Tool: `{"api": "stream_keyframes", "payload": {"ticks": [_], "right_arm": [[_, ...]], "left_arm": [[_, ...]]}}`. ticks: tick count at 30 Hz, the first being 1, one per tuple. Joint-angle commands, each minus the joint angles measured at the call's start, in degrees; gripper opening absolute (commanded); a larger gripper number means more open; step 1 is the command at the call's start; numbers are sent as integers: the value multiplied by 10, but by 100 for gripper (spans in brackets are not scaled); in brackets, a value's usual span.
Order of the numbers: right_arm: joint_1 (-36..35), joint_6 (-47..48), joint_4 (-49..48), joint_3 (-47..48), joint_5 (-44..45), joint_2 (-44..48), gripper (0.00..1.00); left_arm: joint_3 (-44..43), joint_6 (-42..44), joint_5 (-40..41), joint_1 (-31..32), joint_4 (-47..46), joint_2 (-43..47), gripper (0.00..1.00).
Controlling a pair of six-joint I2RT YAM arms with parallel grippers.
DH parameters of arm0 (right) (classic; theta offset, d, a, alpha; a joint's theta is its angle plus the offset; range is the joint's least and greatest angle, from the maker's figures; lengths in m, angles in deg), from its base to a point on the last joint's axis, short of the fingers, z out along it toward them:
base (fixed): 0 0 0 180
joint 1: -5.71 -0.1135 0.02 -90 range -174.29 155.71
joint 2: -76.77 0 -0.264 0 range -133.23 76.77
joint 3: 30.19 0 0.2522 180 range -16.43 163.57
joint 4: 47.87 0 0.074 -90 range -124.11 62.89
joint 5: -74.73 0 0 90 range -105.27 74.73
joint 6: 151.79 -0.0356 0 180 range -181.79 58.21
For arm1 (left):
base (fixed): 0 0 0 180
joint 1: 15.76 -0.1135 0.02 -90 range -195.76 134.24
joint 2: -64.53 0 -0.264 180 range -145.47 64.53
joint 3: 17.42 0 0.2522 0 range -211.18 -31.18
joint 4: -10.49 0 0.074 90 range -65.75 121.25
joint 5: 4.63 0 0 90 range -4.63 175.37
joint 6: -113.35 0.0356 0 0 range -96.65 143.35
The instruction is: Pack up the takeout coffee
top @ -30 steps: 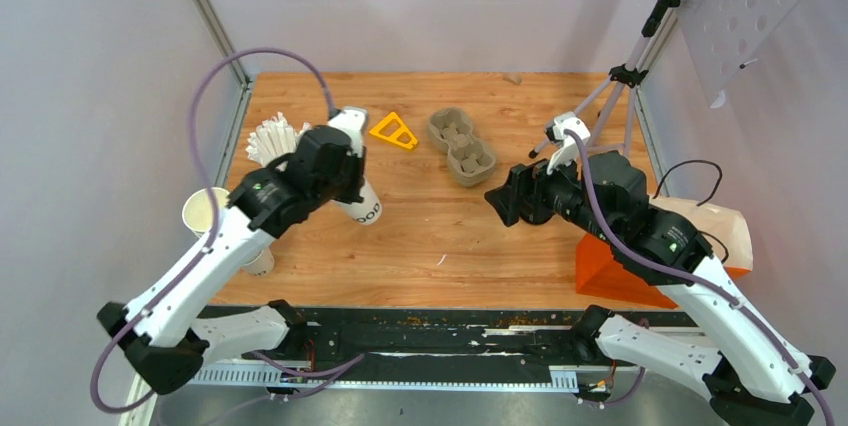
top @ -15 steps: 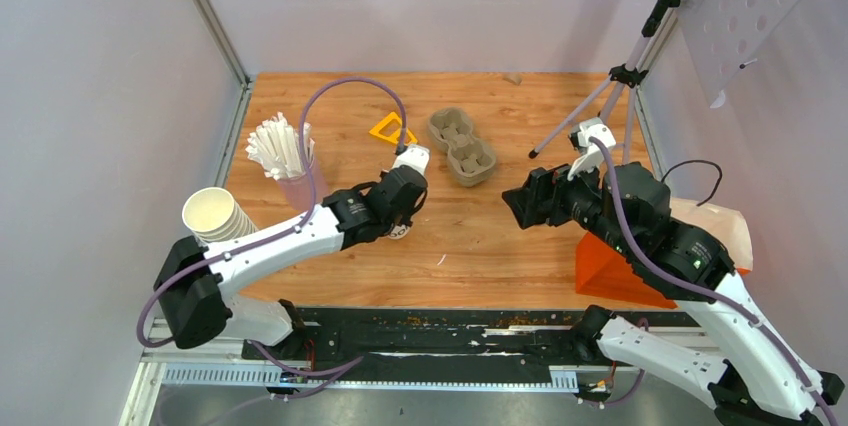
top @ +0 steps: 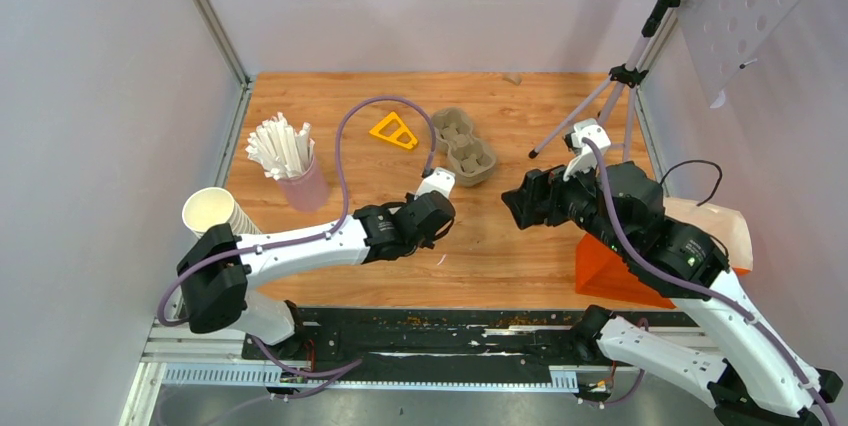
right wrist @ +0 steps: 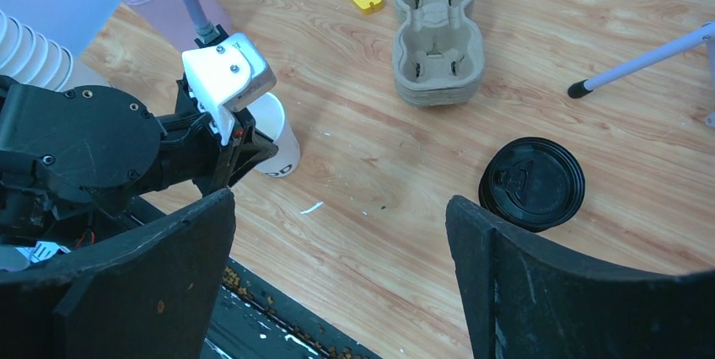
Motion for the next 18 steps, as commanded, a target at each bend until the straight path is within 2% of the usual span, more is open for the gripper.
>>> {"api": "stream_keyframes", "payload": {"ticks": [1, 7, 10, 15, 17, 18], "right_arm": [[1, 21, -8, -4, 8, 2, 95], [1, 14, -12, -13, 10, 3, 95], [1, 7, -15, -21, 5, 2, 95], [1, -14, -25, -34, -7, -7, 95], [2, -23, -22, -35, 1, -22, 94], [1, -23, -20, -35, 7, -28, 94]], "left_arm": [[-45, -29, 1, 10, 12, 1, 19], [-75, -30, 5, 10, 31, 77, 36], [-77, -32, 13, 10, 41, 120, 54], [-106, -26, 54, 10, 120, 173, 84], [-116, -15, 65, 10, 150, 198, 99], [-120, -10, 70, 10, 162, 213, 100]]}}
